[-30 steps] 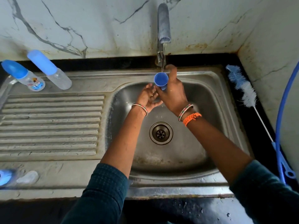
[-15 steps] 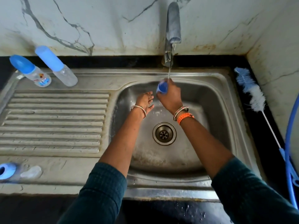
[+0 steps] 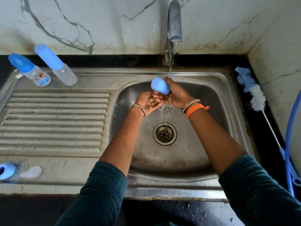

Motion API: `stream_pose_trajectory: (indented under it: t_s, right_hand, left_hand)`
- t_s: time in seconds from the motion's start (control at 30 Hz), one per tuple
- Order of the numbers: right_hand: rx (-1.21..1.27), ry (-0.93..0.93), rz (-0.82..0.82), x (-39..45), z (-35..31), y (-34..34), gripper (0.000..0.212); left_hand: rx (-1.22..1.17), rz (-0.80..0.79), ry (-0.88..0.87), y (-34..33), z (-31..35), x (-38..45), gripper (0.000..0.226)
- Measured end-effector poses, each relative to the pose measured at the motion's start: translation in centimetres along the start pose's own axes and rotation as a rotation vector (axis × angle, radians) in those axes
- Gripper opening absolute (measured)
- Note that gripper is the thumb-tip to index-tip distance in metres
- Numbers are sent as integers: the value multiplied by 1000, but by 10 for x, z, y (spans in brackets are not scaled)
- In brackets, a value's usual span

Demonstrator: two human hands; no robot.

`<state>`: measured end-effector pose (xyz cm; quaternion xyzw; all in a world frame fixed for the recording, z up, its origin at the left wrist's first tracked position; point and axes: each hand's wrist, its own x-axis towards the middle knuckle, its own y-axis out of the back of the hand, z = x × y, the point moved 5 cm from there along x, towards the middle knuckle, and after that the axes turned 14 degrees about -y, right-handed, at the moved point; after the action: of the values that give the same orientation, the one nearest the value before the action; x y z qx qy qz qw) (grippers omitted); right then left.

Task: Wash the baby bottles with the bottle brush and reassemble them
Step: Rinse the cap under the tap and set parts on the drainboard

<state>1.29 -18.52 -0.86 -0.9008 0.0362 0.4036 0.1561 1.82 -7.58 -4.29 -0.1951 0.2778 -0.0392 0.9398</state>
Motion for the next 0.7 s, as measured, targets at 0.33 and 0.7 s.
stream_pose_trajectory:
  t_s: [0.33,0.7]
  right_hand:
    - [-737,690,464,-22,-10,3,33]
    - [-814,427,530,4,15,16,38]
  left_hand:
    - [149,-18,61,14,-10,-5,38]
    - [166,59,83,20,-16,-10,39]
